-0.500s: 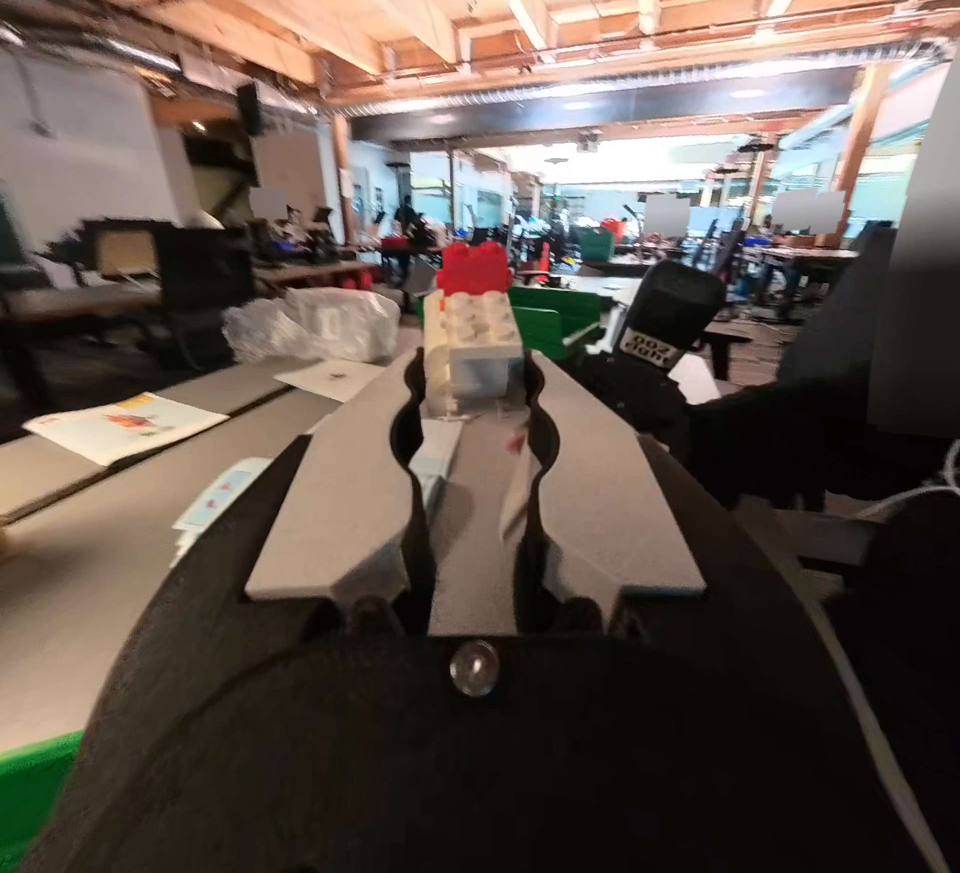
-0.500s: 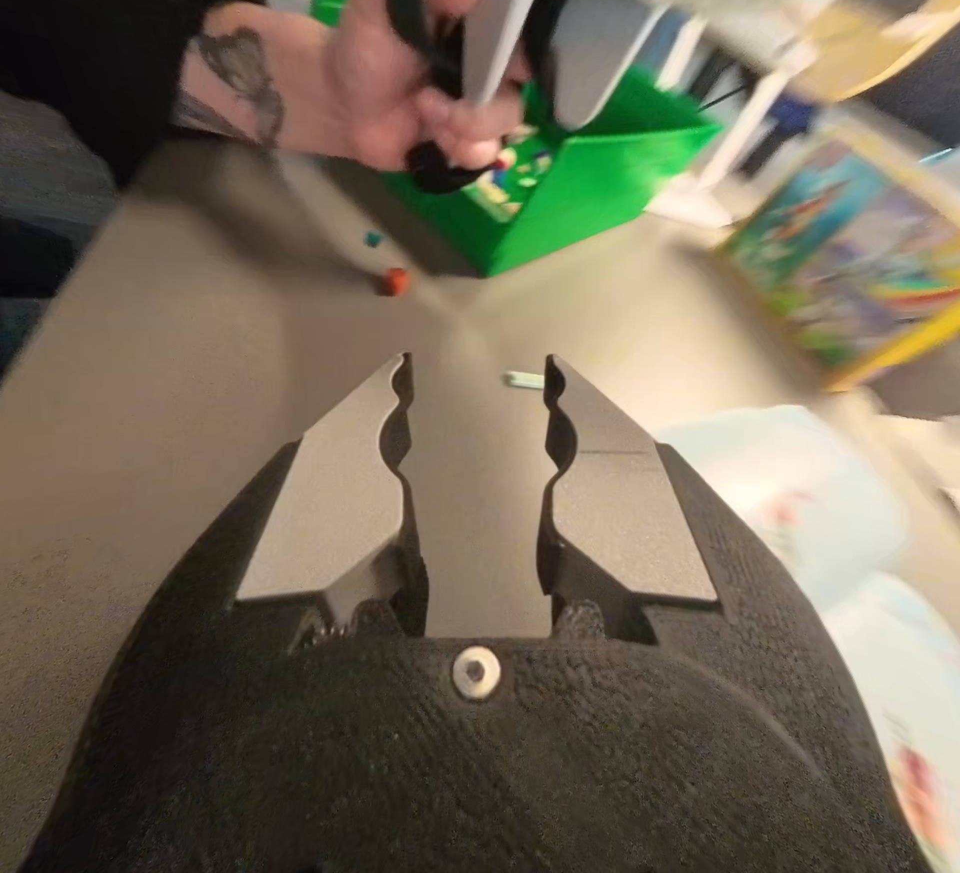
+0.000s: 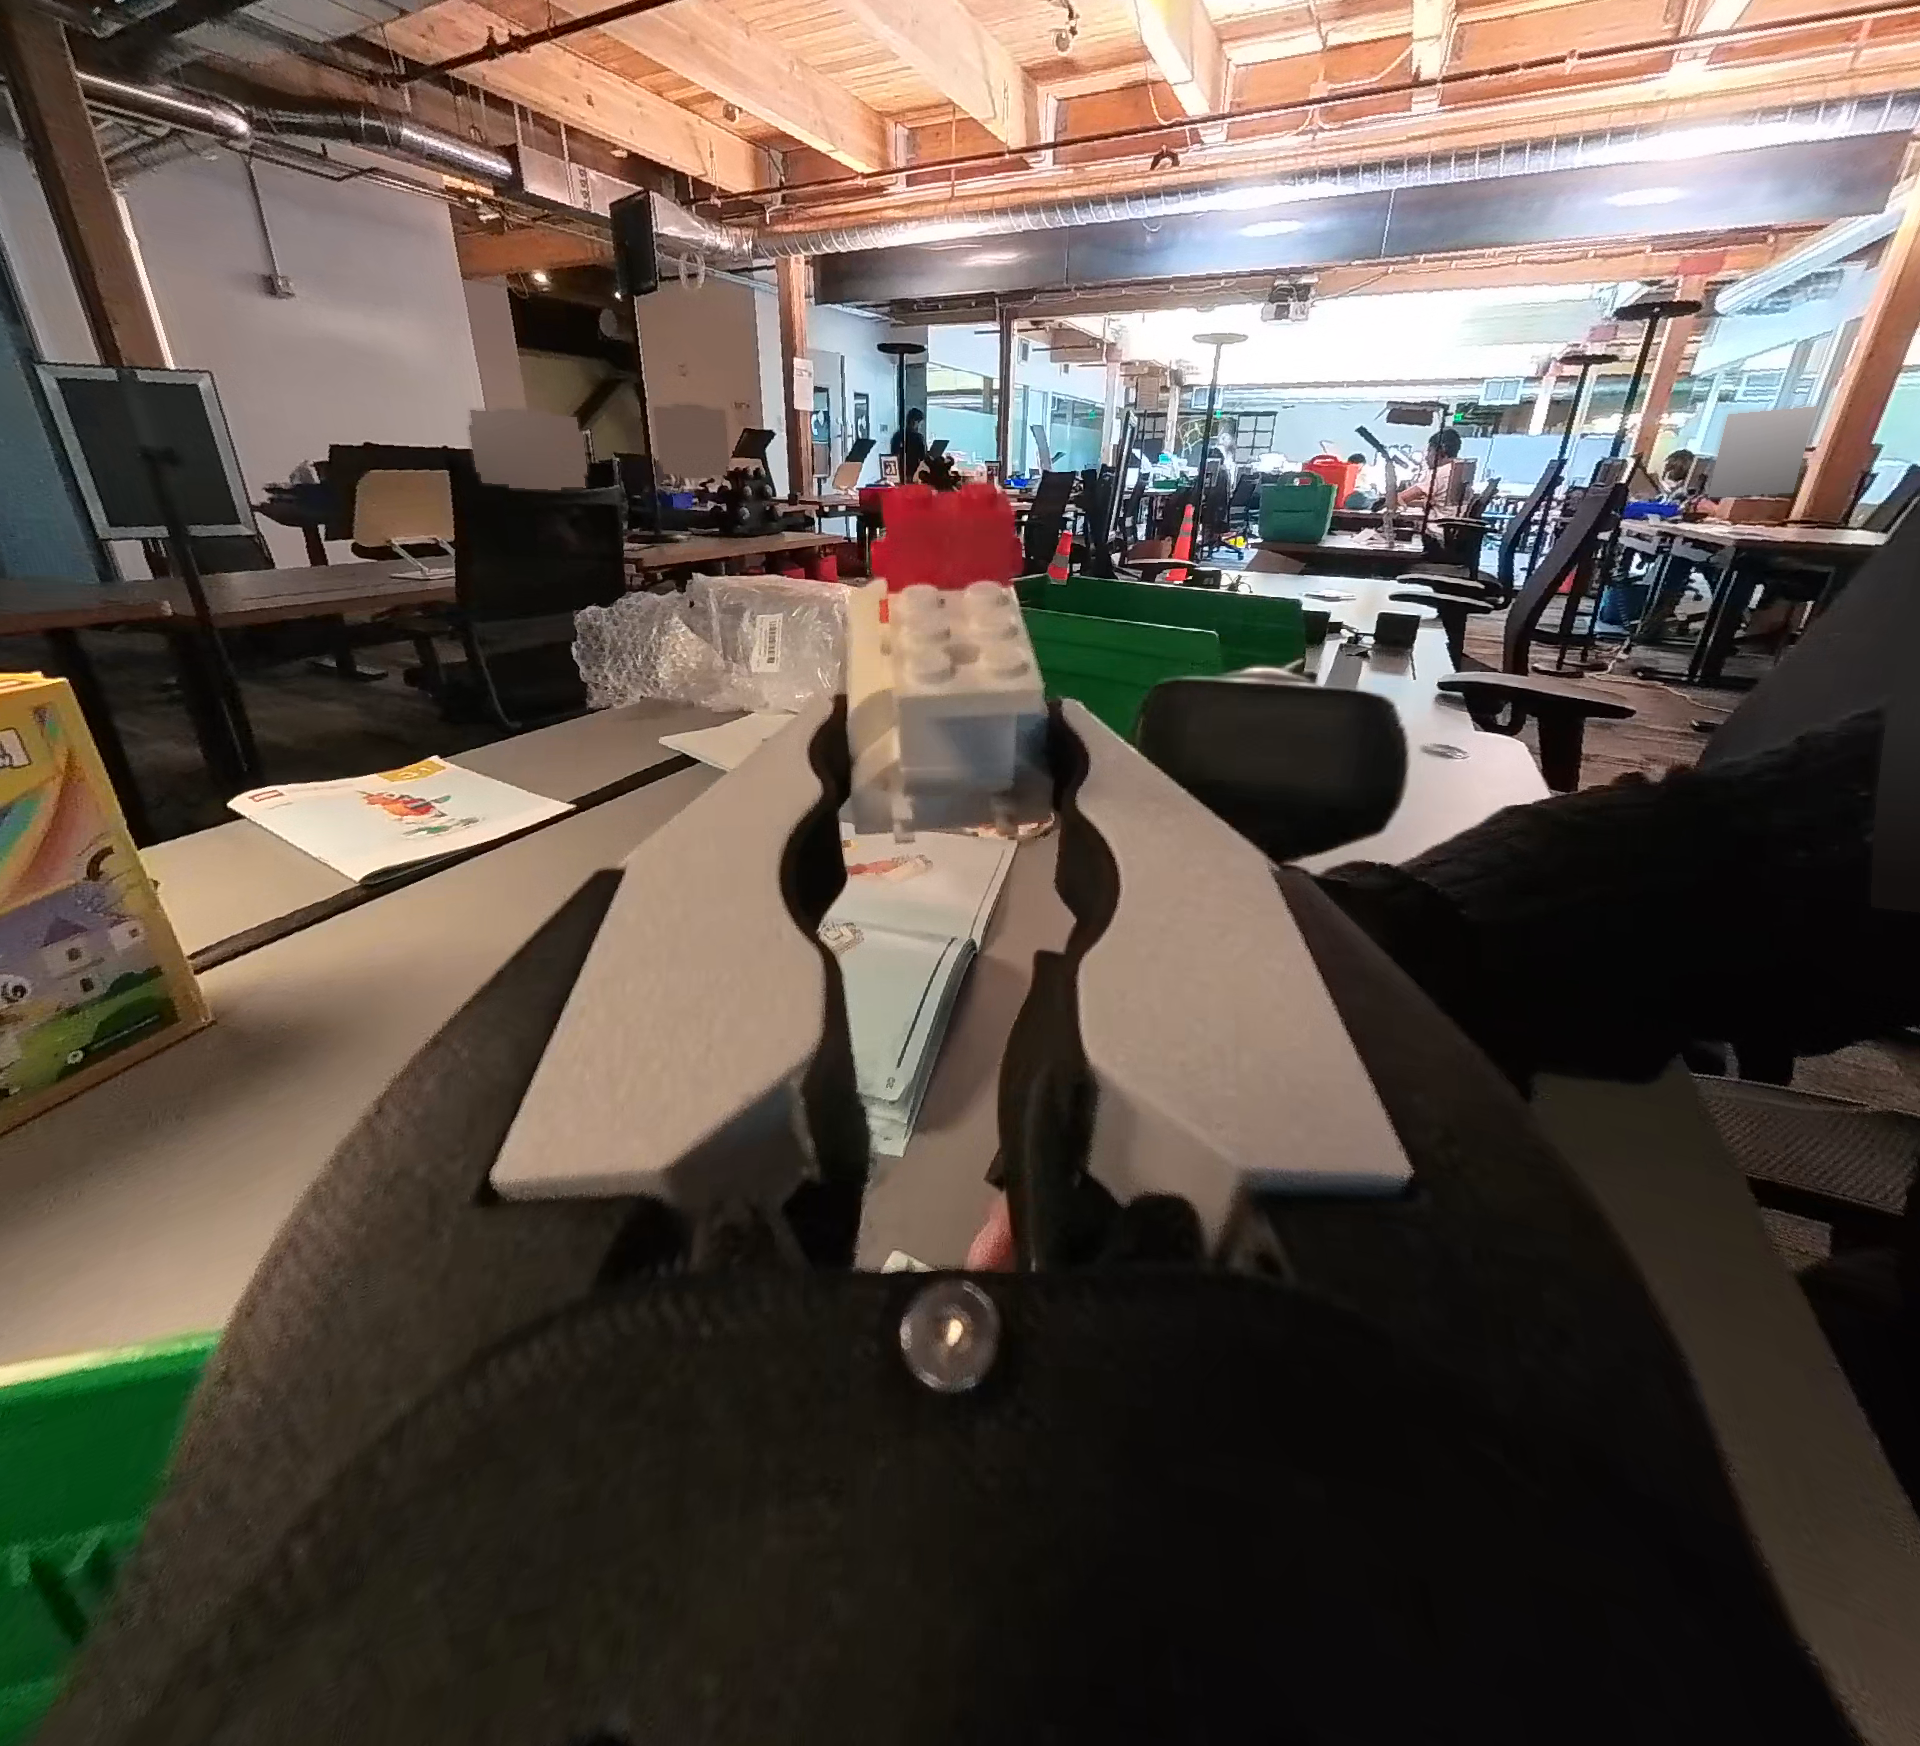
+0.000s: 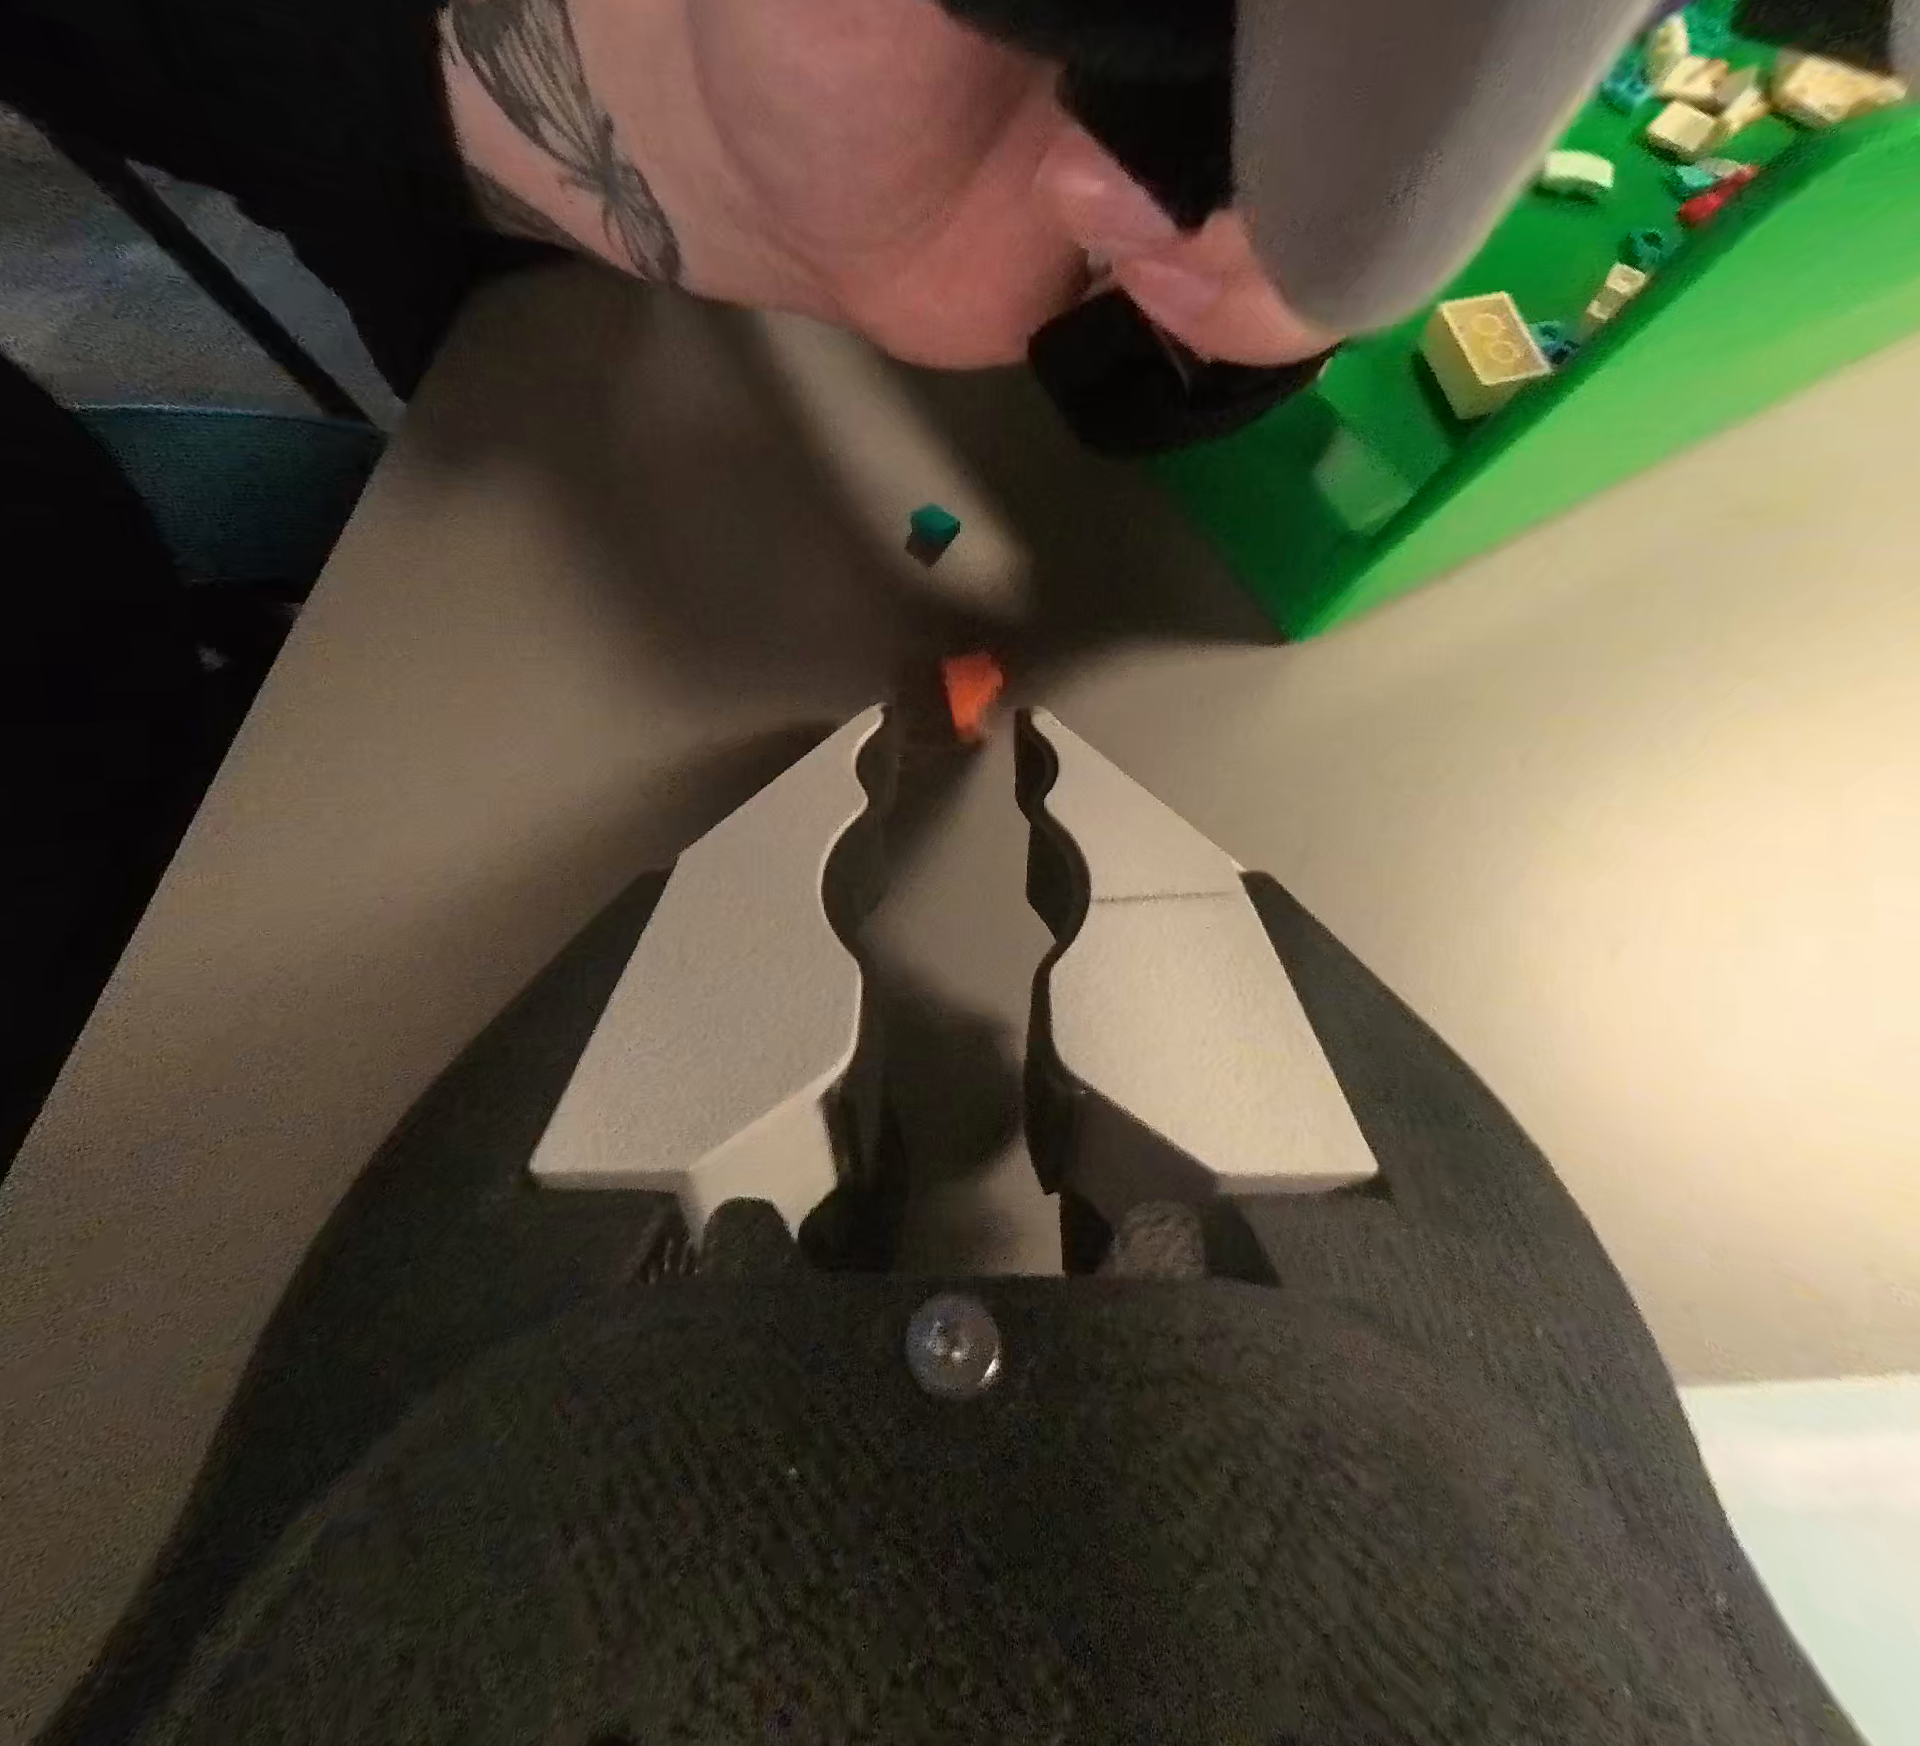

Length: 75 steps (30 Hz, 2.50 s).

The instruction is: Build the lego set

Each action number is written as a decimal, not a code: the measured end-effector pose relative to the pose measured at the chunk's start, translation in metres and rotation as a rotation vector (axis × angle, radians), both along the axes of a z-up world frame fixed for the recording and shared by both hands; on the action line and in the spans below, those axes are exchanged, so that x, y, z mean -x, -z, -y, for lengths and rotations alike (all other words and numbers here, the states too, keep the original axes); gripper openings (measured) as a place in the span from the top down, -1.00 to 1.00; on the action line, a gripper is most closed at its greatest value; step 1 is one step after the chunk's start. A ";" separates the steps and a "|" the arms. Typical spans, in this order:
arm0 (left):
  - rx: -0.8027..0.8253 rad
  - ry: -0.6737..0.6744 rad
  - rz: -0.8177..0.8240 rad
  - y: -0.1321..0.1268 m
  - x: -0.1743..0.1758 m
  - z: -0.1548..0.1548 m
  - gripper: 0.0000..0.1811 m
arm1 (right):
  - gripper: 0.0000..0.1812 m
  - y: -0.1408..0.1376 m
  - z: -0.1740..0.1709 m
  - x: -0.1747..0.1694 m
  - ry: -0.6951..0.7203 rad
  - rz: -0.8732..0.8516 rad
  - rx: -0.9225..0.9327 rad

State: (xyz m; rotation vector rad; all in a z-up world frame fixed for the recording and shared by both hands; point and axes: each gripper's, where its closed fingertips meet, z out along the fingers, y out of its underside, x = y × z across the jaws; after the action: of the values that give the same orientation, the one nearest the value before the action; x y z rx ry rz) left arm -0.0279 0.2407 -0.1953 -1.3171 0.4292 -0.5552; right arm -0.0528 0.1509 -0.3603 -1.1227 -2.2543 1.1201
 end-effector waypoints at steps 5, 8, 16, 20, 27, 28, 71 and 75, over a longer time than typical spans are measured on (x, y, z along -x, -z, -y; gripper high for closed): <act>0.027 0.018 0.002 0.004 -0.002 -0.002 0.60 | 0.98 0.005 0.003 -0.003 -0.037 -0.018 -0.080; 0.047 0.052 0.013 0.004 -0.006 0.000 0.60 | 0.99 -0.004 -0.007 -0.025 -0.030 -0.075 -0.167; 0.220 0.313 0.050 0.026 -0.055 0.009 0.60 | 0.99 -0.129 -0.082 -0.111 0.232 -0.521 -0.520; 0.419 0.568 0.155 0.048 -0.090 0.023 0.61 | 0.98 -0.157 -0.072 -0.118 0.195 -0.551 -0.672; 0.536 0.762 0.176 0.064 -0.119 0.043 0.61 | 0.98 -0.140 -0.060 -0.112 0.070 -0.388 -0.748; 0.533 0.770 0.174 0.064 -0.120 0.045 0.60 | 0.98 -0.137 -0.059 -0.113 0.057 -0.357 -0.745; 0.522 0.377 0.006 0.094 -0.090 0.004 0.60 | 0.97 0.005 -0.142 -0.172 -0.132 0.022 -1.540; 0.518 0.374 0.010 0.092 -0.089 0.004 0.60 | 0.97 0.005 -0.145 -0.179 -0.188 0.047 -1.562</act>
State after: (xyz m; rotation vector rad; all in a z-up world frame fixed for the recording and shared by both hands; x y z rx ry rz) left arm 0.0610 0.2367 -0.2876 -1.7388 0.5507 -1.0345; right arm 0.1262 0.2962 -0.3653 -0.2267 -2.2755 -0.7074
